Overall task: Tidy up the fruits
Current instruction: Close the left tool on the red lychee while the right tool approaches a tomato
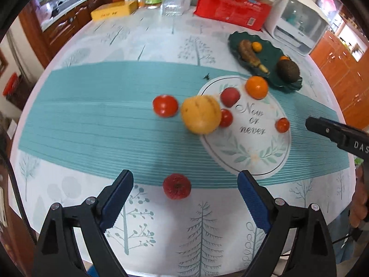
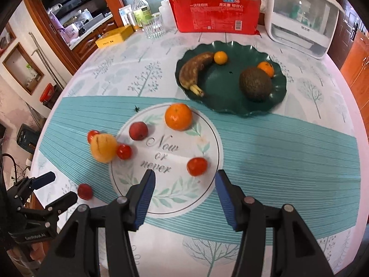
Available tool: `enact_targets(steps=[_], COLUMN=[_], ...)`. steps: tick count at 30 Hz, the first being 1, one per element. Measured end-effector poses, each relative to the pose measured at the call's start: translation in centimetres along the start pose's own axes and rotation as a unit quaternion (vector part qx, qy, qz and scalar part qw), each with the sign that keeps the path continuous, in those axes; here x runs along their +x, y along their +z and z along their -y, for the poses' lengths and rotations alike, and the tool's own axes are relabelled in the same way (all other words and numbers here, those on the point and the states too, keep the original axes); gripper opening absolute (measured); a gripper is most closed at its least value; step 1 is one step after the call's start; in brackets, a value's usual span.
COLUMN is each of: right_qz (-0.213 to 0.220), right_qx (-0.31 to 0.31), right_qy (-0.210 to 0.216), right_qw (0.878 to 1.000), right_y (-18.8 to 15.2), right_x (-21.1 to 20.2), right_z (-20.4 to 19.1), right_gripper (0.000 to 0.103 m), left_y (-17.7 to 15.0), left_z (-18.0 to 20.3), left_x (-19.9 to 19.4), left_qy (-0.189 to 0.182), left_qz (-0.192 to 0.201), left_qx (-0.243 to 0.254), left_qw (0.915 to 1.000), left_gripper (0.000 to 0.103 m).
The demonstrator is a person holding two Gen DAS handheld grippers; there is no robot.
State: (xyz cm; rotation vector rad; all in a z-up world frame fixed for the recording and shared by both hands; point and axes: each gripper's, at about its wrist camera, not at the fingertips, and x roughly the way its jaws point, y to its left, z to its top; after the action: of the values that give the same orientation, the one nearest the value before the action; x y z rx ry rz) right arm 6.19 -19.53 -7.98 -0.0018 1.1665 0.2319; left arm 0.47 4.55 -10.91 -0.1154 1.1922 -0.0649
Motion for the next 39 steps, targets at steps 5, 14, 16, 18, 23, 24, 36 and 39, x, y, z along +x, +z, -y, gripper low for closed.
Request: enact_targets(steps=[5, 14, 16, 18, 23, 24, 36, 39], right_qz=[-0.010, -0.007, -0.006, -0.007, -0.005, -0.005, -0.024, -0.020], right_qx=[0.005, 0.008, 0.009, 0.010, 0.006, 0.004, 0.001, -0.003], right_qy=[-0.003, -0.024, -0.026, -0.026, -0.034, -0.037, -0.045, -0.049], right_qw=[1.000, 1.000, 1.000, 1.000, 0.999, 0.999, 0.999, 0.999], right_y=[-0.8, -0.8, -0.6, -0.4, -0.2, -0.2, -0.4, -0.4], right_x=[1.6, 3.3, 3.7, 3.9, 4.7, 4.9, 7.3, 7.4], right_z=[0.2, 0.6, 0.6, 0.7, 0.5, 0.4, 0.2, 0.0], right_gripper=[0.054, 0.054, 0.054, 0.054, 0.054, 0.054, 0.029, 0.028], left_y=[-0.5, -1.2, -1.3, -1.3, -1.3, -1.3, -0.4, -0.2], left_z=[-0.6, -1.1, -1.1, -1.2, -1.1, -1.0, 0.0, -0.1], left_x=[1.3, 3.4, 3.8, 4.2, 4.8, 4.9, 5.4, 5.5], left_qy=[0.002, 0.008, 0.006, 0.005, 0.004, 0.006, 0.002, 0.002], left_qz=[-0.004, -0.011, -0.014, -0.016, -0.018, -0.017, -0.014, -0.015], left_qx=[-0.017, -0.036, -0.042, -0.046, -0.052, -0.050, -0.041, -0.043], left_qw=[0.9998, 0.9993, 0.9990, 0.9988, 0.9985, 0.9986, 0.9990, 0.9989], left_gripper=[0.091, 0.072, 0.068, 0.060, 0.044, 0.040, 0.031, 0.031])
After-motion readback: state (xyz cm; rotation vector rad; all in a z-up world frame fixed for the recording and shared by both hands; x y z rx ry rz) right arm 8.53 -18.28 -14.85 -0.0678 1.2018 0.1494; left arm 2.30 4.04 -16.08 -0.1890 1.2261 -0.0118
